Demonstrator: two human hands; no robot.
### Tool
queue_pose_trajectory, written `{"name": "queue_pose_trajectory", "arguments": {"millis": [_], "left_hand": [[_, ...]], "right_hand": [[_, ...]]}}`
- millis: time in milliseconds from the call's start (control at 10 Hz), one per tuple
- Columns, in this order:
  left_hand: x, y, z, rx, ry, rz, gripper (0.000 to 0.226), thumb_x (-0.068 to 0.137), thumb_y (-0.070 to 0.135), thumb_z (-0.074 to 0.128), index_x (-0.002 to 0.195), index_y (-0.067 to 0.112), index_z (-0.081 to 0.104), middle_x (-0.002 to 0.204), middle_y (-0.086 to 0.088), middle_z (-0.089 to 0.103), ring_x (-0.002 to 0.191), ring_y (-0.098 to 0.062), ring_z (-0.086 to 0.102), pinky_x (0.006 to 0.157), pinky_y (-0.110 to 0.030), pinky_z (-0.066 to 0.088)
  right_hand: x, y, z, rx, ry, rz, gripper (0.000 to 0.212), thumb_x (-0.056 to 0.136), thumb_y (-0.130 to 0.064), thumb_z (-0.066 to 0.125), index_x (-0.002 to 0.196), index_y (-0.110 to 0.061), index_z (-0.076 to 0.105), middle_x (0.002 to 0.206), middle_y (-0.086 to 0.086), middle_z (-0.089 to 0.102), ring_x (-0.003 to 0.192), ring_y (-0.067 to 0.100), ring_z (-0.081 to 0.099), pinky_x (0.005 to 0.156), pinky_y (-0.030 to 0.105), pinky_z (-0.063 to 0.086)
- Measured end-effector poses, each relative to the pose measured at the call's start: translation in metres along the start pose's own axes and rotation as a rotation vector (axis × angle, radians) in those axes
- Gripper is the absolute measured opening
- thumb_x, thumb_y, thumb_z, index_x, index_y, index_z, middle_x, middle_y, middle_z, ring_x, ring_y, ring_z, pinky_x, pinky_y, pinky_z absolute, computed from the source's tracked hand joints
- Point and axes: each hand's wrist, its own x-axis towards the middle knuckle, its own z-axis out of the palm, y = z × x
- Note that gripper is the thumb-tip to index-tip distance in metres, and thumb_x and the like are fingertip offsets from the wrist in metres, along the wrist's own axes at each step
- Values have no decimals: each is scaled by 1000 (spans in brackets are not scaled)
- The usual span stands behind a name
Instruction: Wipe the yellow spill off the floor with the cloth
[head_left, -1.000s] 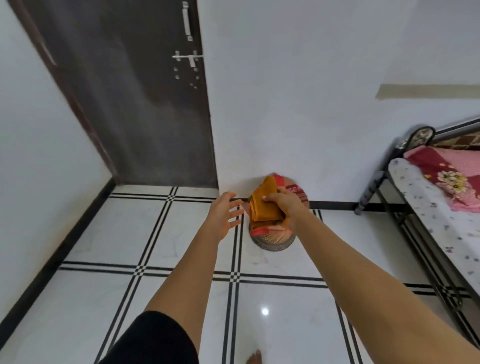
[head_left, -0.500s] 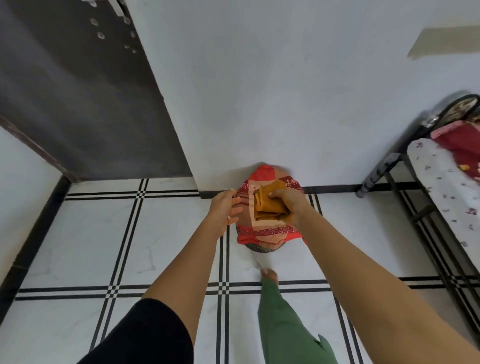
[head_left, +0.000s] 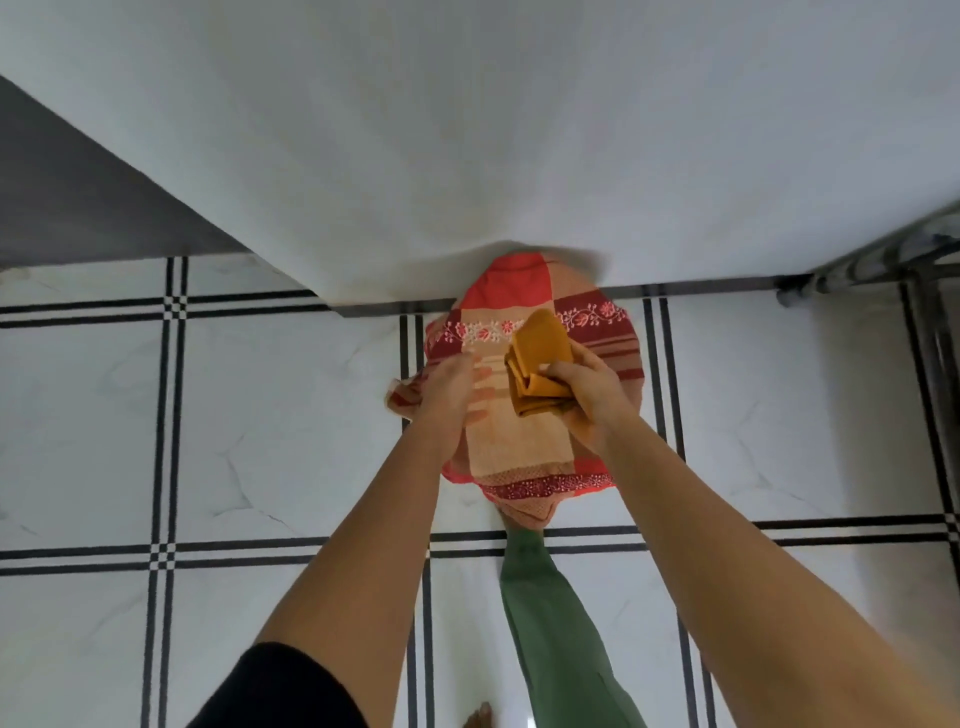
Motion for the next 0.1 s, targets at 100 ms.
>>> {"name": "queue_pose_trajectory", "arguments": {"millis": [100], "left_hand": [[30, -5, 8, 36, 55, -47, 28, 97, 34, 41, 115, 17, 53, 108, 0, 63, 96, -20, 62, 90, -39, 48]], "right_hand": [[28, 16, -13, -8, 35, 118, 48, 84, -5, 65, 129, -12, 50, 124, 11, 59, 114, 30, 57, 97, 45, 47]]}}
